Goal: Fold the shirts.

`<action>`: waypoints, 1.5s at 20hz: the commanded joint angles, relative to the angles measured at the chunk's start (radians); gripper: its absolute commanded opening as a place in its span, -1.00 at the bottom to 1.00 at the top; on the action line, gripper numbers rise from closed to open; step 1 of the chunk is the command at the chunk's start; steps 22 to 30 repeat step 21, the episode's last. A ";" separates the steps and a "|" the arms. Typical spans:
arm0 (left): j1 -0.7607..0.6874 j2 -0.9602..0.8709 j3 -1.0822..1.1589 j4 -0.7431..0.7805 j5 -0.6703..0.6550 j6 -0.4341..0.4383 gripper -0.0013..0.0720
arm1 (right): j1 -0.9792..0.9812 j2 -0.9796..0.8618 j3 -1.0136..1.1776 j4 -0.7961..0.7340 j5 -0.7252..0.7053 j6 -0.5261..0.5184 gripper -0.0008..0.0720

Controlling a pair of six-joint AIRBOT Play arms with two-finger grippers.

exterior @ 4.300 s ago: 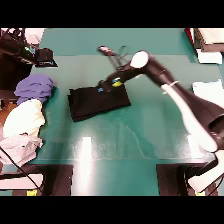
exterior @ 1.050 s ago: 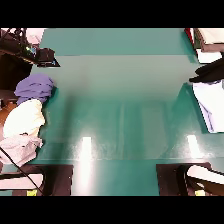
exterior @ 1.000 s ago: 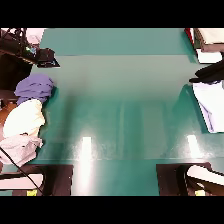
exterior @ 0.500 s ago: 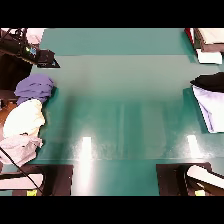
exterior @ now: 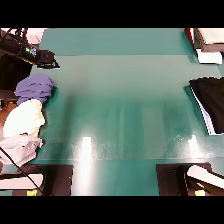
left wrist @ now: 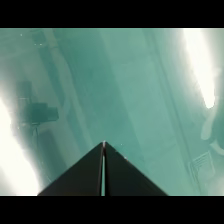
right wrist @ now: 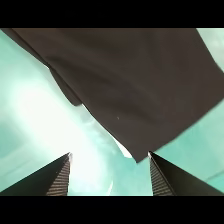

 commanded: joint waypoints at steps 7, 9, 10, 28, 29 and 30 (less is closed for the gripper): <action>0.001 0.000 0.000 -0.019 0.046 -0.010 -0.90 | 0.333 0.013 -0.011 0.574 0.030 0.025 0.30; 0.001 0.000 0.000 -0.019 0.069 -0.010 -0.90 | 0.500 0.013 -0.011 0.577 0.026 0.023 -0.57; 0.001 0.000 0.000 -0.019 0.078 -0.010 -0.90 | 0.580 0.012 -0.011 0.575 0.022 0.023 -0.82; 0.001 0.000 0.000 -0.019 0.103 -0.010 -0.90 | 0.892 0.013 -0.011 0.573 -0.025 0.008 -0.92; 0.001 0.000 0.000 -0.019 0.103 -0.010 -0.90 | 0.892 0.013 -0.011 0.573 -0.025 0.008 -0.92; 0.001 0.000 0.000 -0.019 0.103 -0.010 -0.90 | 0.892 0.013 -0.011 0.573 -0.025 0.008 -0.92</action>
